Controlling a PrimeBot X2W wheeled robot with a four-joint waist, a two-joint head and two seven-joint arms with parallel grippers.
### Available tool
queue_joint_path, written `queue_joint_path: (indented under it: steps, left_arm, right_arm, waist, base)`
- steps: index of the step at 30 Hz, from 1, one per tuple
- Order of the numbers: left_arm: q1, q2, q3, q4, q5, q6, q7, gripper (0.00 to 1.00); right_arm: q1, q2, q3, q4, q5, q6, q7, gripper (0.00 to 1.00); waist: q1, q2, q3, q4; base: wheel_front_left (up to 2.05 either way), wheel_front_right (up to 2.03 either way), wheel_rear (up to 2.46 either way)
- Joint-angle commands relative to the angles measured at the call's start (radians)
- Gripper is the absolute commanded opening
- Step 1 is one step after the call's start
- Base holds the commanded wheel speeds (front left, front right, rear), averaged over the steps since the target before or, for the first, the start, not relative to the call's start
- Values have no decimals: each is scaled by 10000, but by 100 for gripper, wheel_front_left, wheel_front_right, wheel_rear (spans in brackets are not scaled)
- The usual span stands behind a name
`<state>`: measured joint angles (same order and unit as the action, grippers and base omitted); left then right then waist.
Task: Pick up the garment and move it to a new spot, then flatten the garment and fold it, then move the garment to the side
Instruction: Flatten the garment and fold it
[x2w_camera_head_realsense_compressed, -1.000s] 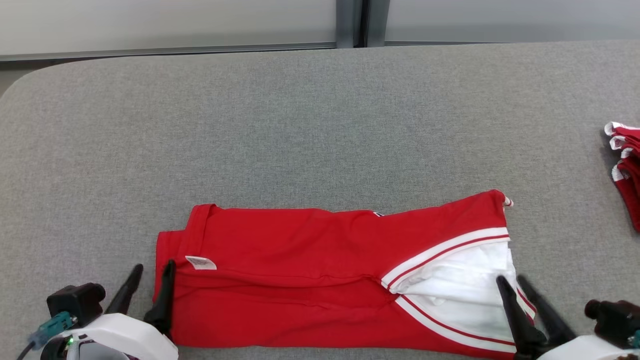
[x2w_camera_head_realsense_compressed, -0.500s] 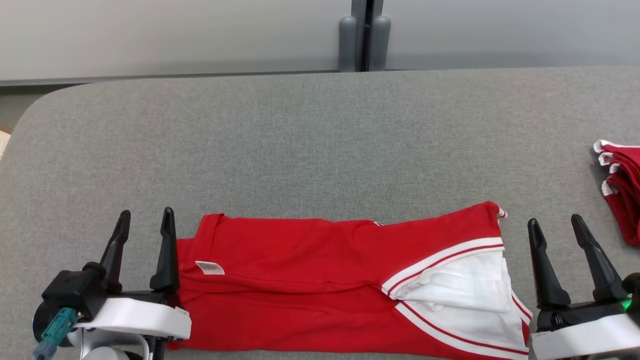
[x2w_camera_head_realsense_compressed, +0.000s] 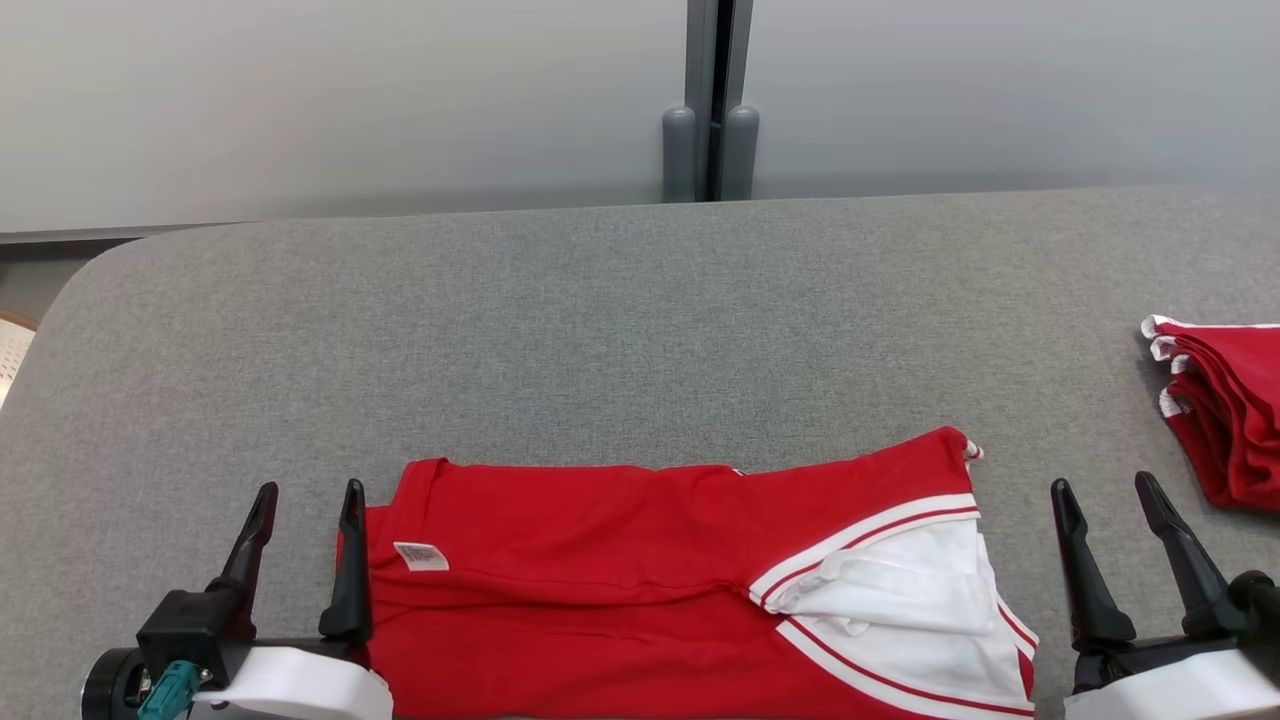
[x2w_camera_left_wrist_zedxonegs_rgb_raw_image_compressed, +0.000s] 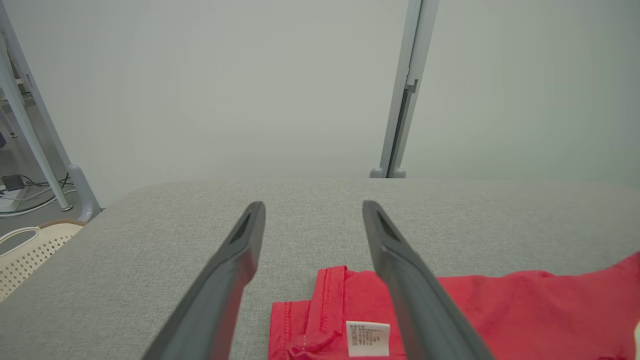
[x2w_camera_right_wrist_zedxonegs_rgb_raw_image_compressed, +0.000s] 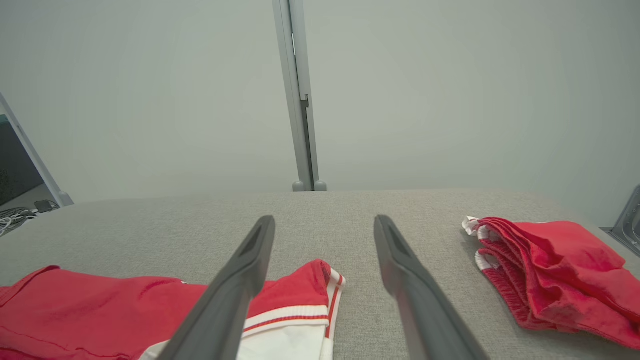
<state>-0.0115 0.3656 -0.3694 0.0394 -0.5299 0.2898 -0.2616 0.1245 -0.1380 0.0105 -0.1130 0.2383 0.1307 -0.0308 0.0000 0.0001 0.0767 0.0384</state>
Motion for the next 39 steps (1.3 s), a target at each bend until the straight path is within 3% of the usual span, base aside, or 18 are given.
queue_joint_path:
  steps: [1, 16, 34, 35, 36, 37, 39]
  left_arm:
    - [-41, 7, 46, 53, 71, -69, -39, 100]
    - [-433, -126, 25, 301, 270, -325, -40, 100]
    - [-1509, -742, -23, 670, 716, -966, -41, 100]
    - [-1541, -757, 4, 674, 735, -1003, -41, 100]
    - [-1570, -769, 37, 669, 758, -1028, -41, 100]
    - [-1580, -774, 70, 674, 772, -1039, -41, 100]
    - [-1587, -778, 133, 678, 840, -1044, -41, 100]
  right_arm:
    - [34, -39, -18, 18, 52, -1, -29, 100]
    - [-156, -122, -154, 369, 102, -1, 79, 100]
    - [-1499, -46, 1119, 5473, 831, -1, 147, 100]
    - [-1528, -43, 1264, 5593, 899, 0, 136, 84]
    - [-1547, -51, 1396, 5693, 989, 5, 98, 37]
    - [-1584, -52, 1453, 5702, 1058, 16, -64, 0]
    - [-1605, -122, 1582, 5779, 1176, 17, -165, 0]
  waist:
    - [0, -1, -1, -4]
    - [0, -1, 307, 142]
    - [0, -1, 1456, 745]
    - [0, -1, 1467, 750]
    - [0, -1, 1475, 749]
    - [0, -1, 1481, 740]
    - [0, -1, 1482, 710]
  base:
    - [0, 0, 0]
    - [0, 0, 0]
    - [0, 0, 0]
    - [0, 0, 0]
    - [0, 0, 0]
    - [0, 0, 0]
    - [0, 0, 0]
